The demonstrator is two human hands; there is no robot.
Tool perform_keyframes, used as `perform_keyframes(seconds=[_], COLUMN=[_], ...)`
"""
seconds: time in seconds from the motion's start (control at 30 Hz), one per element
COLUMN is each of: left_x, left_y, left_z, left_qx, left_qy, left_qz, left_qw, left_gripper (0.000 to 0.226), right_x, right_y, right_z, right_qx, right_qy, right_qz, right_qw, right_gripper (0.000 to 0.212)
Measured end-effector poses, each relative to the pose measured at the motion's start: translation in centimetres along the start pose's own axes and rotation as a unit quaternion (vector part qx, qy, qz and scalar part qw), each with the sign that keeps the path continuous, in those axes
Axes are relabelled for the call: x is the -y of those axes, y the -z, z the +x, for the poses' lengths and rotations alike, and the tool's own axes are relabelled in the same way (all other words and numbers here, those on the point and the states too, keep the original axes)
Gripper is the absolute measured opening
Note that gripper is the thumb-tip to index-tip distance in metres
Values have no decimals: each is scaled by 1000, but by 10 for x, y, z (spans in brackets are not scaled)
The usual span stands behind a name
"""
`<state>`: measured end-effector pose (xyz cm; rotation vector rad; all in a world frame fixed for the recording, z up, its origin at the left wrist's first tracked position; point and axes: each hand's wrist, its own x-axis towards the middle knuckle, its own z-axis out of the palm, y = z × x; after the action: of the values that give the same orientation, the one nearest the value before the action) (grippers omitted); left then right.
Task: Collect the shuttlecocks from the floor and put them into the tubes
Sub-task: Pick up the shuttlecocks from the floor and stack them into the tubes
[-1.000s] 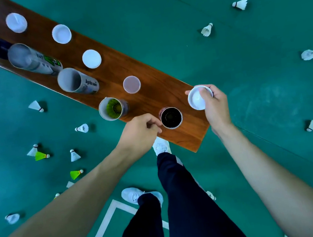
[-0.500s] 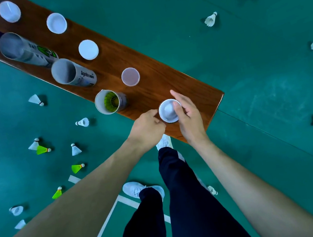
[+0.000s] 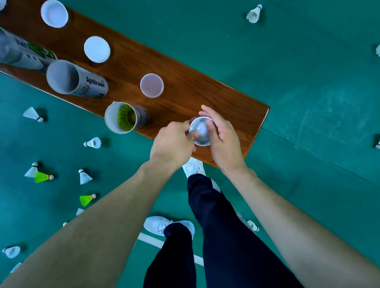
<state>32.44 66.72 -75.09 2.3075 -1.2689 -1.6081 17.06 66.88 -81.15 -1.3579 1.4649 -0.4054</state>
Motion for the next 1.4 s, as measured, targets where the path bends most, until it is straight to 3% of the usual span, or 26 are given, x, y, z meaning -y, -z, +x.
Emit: perform_keyframes(seconds=[0.1,0.4,0.5,0.63,0.73,0.87,1.03,1.23,1.4], left_x=[-2,-11,-8,12,46,111,213,365,488], left_y=[2,-3,-1,10,23,53,84,78,52], left_z=[3,6,4,-19,-54,-107,-169,-249,-307], left_qx=[8,-12,5,-12,-29,-89,-144,-180,-202], left_qy=[1,45,48,51,49,75,139,231,289], left_qz=[27,68,15,-34,-39,-51,-75,-169,-240], left_qw=[1000,997,999,998,998,992,977,941,904], left_gripper=[29,21,24,50,44,35,25,21,20], right_x=[-1,-2,0,7,18,55,127,184,191], right_y=[1,2,2,1,2,-13,-91,-224,-323], right_z=[0,-1,-3,-9,-26,-56,-110,-182,-226], right_qx=[-4,10,-3,-85,-161,-184,-55,145,234], right_qy=[25,1,12,55,105,225,315,325,330], right_qz=[-22,-5,-13,-22,-46,-89,-66,-60,-80], right_qw=[999,1000,1000,995,980,953,945,933,911], right_gripper=[43,46,55,55,53,50,50,73,71])
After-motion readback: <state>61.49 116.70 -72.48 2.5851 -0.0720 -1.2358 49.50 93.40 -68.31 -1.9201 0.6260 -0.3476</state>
